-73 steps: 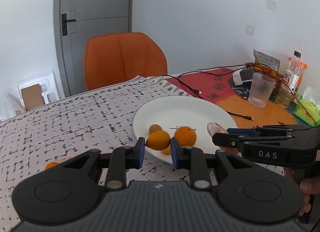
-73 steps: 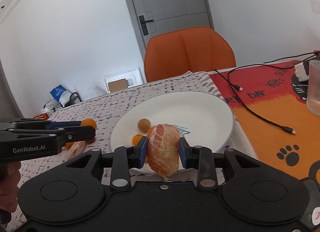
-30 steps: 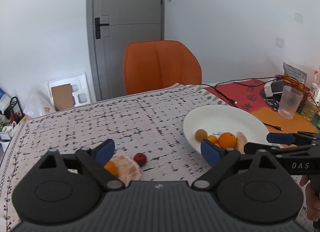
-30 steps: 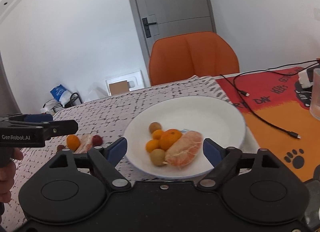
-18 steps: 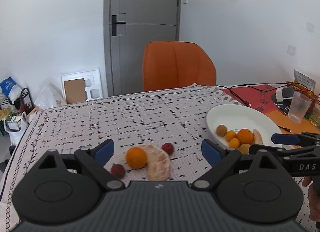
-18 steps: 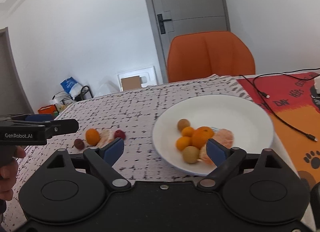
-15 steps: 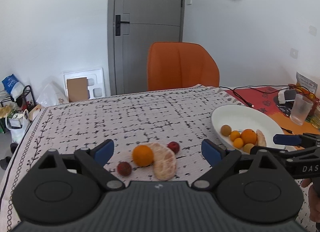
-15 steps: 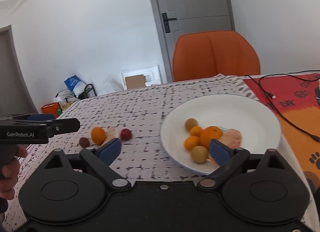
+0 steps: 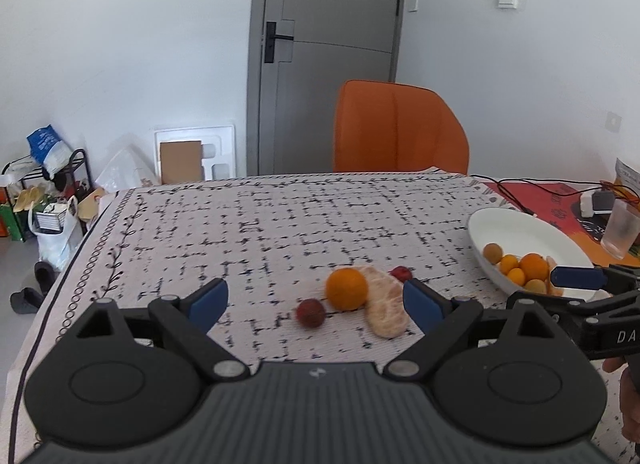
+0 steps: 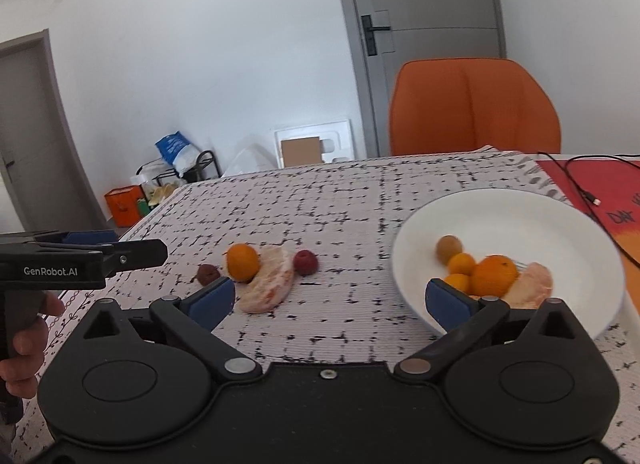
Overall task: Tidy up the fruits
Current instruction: 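Withdraw both open grippers back toward the remaining loose fruits, then close the left gripper on the dark plum while the right gripper grasps the other peeled orange half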
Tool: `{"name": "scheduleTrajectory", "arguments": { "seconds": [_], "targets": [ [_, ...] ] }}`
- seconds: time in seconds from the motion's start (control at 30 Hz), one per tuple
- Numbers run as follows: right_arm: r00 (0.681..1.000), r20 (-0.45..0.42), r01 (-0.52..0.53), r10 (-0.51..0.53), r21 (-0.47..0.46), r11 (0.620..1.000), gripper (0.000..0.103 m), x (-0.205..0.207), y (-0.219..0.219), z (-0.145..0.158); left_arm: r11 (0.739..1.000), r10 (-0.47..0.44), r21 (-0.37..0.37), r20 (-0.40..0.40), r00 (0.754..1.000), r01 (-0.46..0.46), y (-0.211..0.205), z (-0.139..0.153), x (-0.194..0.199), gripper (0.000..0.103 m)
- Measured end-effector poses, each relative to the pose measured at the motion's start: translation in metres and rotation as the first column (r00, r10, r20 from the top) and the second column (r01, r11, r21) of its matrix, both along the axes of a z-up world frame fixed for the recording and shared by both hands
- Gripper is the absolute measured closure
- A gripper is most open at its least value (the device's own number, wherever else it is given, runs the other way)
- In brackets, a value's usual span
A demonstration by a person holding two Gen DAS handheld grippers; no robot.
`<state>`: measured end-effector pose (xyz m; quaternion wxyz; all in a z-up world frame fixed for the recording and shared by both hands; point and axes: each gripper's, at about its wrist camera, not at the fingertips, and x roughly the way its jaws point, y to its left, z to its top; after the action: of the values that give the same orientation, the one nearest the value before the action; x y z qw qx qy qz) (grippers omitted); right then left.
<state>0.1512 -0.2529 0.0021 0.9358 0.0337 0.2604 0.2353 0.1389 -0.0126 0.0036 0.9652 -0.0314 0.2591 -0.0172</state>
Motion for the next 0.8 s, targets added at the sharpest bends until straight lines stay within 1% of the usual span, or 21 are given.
{"name": "scheduleTrajectory", "arguments": {
  "seconds": [0.1, 0.37, 0.5, 0.63, 0.7, 0.77, 0.8],
  "targets": [
    [1.0, -0.01, -0.021, 0.021, -0.005, 1.0, 0.0, 0.002, 0.01, -0.001, 1.0, 0.017, 0.006, -0.008, 1.0, -0.017, 0.007, -0.003, 0.0, 0.01],
    [0.997, -0.035, -0.068, 0.068, -0.024, 0.997, 0.002, 0.011, 0.032, -0.006, 0.999, 0.021, -0.024, -0.021, 1.0, -0.022, 0.023, -0.01, 0.003, 0.01],
    [0.994, -0.052, -0.098, 0.096, -0.036, 0.995, 0.011, 0.019, 0.043, -0.008, 0.998, 0.03, -0.045, -0.032, 0.999, -0.031, 0.03, -0.013, 0.006, 0.01],
    [0.991, -0.071, -0.113, 0.11, -0.043, 0.993, 0.018, 0.027, 0.052, -0.012, 0.998, 0.038, -0.055, -0.044, 0.998, -0.04, 0.035, -0.017, 0.011, 0.011],
    [0.989, -0.089, -0.119, 0.114, -0.045, 0.992, 0.027, 0.031, 0.056, -0.014, 0.997, 0.037, -0.067, -0.053, 0.998, -0.041, 0.038, -0.018, 0.013, 0.012],
    [0.987, -0.102, -0.129, 0.123, -0.054, 0.99, 0.032, 0.034, 0.061, -0.016, 0.996, 0.041, -0.073, -0.056, 0.998, -0.045, 0.04, -0.02, 0.015, 0.013],
    [0.986, -0.107, -0.135, 0.128, -0.061, 0.989, 0.033, 0.035, 0.064, -0.018, 0.996, 0.042, -0.073, -0.057, 0.998, -0.046, 0.04, -0.021, 0.015, 0.014]
  ]
}}
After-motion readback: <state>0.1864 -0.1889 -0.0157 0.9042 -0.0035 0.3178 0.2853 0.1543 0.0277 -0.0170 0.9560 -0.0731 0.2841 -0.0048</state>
